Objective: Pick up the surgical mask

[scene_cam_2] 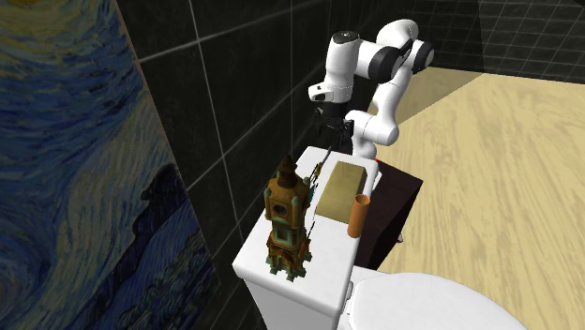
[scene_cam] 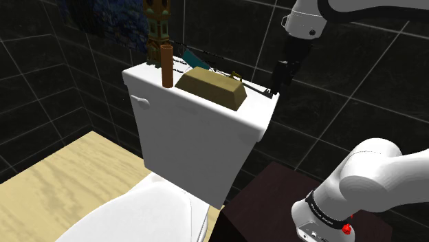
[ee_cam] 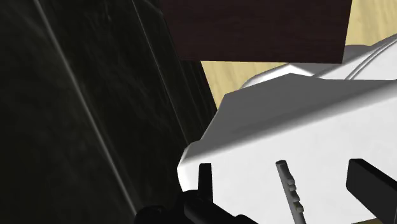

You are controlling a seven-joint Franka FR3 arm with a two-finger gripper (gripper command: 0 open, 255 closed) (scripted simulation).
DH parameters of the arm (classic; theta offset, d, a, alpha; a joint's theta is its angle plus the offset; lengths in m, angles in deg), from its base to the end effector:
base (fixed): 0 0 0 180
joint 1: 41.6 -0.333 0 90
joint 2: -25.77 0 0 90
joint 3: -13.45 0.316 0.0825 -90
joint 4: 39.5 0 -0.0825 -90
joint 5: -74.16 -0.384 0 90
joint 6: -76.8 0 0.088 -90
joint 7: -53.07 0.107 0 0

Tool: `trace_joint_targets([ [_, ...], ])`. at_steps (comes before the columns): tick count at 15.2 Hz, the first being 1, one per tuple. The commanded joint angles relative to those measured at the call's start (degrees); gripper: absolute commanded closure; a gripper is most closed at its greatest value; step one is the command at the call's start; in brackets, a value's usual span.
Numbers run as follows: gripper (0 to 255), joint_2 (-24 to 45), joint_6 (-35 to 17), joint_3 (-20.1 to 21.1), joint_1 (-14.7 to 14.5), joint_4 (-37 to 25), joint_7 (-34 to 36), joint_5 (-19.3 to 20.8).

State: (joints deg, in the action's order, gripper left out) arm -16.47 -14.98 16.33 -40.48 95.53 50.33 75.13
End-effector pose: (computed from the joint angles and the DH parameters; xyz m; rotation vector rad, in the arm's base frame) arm 0.3223 0.0122 0.5773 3.0894 0.1018 -0.0294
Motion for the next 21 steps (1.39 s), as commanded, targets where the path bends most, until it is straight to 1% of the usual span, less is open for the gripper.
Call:
trace_joint_targets([
  [1,0,0.0,0.0,0.0,0.0,0.0,0.0,0.0],
  [7,0,13.2,-1.8,2.6,-0.6,-11.0,4.4,-3.1],
  [12,0,24.2,-1.6,4.3,-0.9,-22.0,8.0,-4.7],
  [17,0,35.5,0.2,5.8,-1.5,-35.1,11.5,-5.4],
  [21,0,45.3,2.9,6.7,-2.2,-47.8,14.4,-5.5],
])
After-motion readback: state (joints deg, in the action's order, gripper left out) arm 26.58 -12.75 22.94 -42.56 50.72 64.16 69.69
